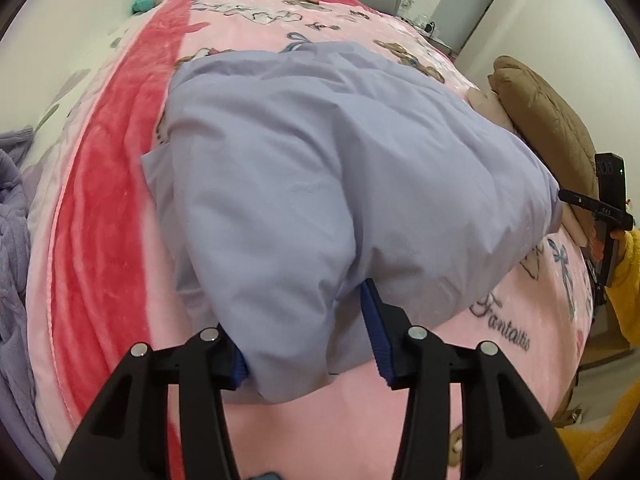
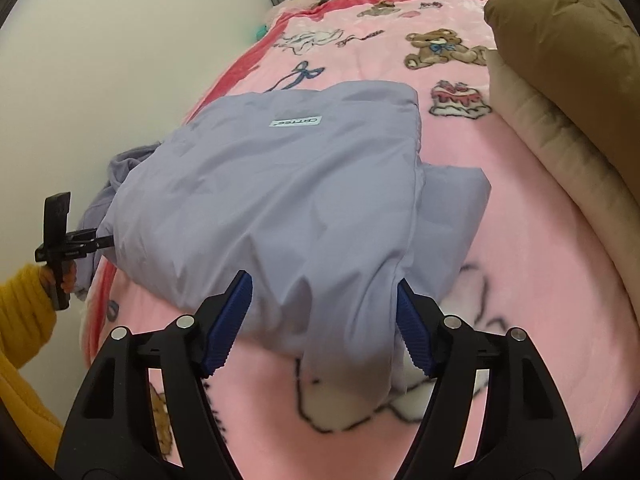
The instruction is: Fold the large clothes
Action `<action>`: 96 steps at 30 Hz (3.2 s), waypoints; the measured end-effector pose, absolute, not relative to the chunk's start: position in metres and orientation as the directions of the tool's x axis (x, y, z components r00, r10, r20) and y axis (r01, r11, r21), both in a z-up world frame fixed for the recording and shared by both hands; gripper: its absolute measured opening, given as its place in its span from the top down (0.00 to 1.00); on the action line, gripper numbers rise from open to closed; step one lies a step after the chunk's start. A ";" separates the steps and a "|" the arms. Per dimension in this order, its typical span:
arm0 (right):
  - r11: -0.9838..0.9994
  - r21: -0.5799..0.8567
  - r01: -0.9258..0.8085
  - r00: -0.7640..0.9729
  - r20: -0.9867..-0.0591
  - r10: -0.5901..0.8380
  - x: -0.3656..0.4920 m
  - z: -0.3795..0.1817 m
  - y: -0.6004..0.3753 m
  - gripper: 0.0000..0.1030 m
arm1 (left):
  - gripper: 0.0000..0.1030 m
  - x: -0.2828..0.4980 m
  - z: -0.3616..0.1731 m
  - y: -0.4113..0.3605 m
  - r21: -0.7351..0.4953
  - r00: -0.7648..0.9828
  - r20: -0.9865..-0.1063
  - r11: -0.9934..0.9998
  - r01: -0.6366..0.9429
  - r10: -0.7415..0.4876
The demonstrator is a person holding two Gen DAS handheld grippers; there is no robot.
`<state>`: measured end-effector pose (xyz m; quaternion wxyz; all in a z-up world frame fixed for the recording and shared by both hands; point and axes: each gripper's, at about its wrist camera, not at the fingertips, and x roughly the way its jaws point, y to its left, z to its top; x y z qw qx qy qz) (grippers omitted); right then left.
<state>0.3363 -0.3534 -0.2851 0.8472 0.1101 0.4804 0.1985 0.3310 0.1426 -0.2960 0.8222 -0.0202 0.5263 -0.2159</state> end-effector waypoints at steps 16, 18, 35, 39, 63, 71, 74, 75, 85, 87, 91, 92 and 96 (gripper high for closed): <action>0.875 0.409 -0.259 0.443 -0.755 0.484 0.294 -0.260 -0.343 0.89 | 0.73 0.341 -0.302 0.147 -0.333 0.369 -0.834 0.907 0.257 -0.411; 0.882 0.416 -0.220 0.422 -0.774 0.471 0.281 -0.275 -0.348 0.89 | 0.73 0.339 -0.306 0.147 -0.336 0.350 -0.840 0.904 0.266 -0.415; 0.961 0.275 -0.001 0.451 -0.858 0.246 0.259 -0.296 -0.352 0.27 | 0.33 0.325 -0.274 0.142 -0.069 0.414 -0.896 0.972 0.223 -0.158; 0.955 0.296 0.028 0.543 -0.807 0.234 0.272 -0.265 -0.373 0.07 | 0.15 0.341 -0.259 0.164 -0.136 0.462 -0.862 0.973 0.185 -0.208; 0.871 0.491 0.008 0.342 -0.820 0.459 0.394 -0.361 -0.392 0.07 | 0.04 0.461 -0.373 0.183 -0.468 0.111 -0.869 0.874 0.132 -0.482; 0.852 0.523 0.020 0.352 -0.801 0.484 0.388 -0.371 -0.405 0.07 | 0.04 0.465 -0.382 0.185 -0.513 0.079 -0.846 0.845 0.153 -0.528; 0.813 0.581 0.035 0.353 -0.768 0.534 0.389 -0.382 -0.409 0.07 | 0.04 0.469 -0.386 0.183 -0.517 0.063 -0.845 0.841 0.158 -0.531; 0.808 0.588 0.034 0.354 -0.763 0.541 0.391 -0.384 -0.409 0.07 | 0.04 0.470 -0.387 0.184 -0.515 0.064 -0.846 0.841 0.163 -0.530; 0.789 0.603 -0.120 0.242 -0.753 0.612 0.410 -0.358 -0.357 0.07 | 0.05 0.471 -0.362 0.145 -0.490 0.049 -0.859 0.847 0.204 -0.509; 0.830 0.536 -0.155 0.229 -0.798 0.557 0.413 -0.357 -0.343 0.07 | 0.05 0.469 -0.355 0.140 -0.511 0.060 -0.841 0.826 0.238 -0.537; 0.767 0.641 -0.037 0.229 -0.742 0.631 0.418 -0.377 -0.364 0.07 | 0.04 0.471 -0.376 0.148 -0.506 0.053 -0.850 0.840 0.195 -0.524; 0.747 0.664 -0.008 0.228 -0.727 0.648 0.419 -0.381 -0.368 0.07 | 0.04 0.472 -0.382 0.152 -0.529 0.038 -0.838 0.829 0.182 -0.544; 0.732 0.682 0.005 0.216 -0.715 0.665 0.416 -0.386 -0.371 0.07 | 0.04 0.481 -0.396 0.162 -0.614 -0.003 -0.785 0.777 0.138 -0.619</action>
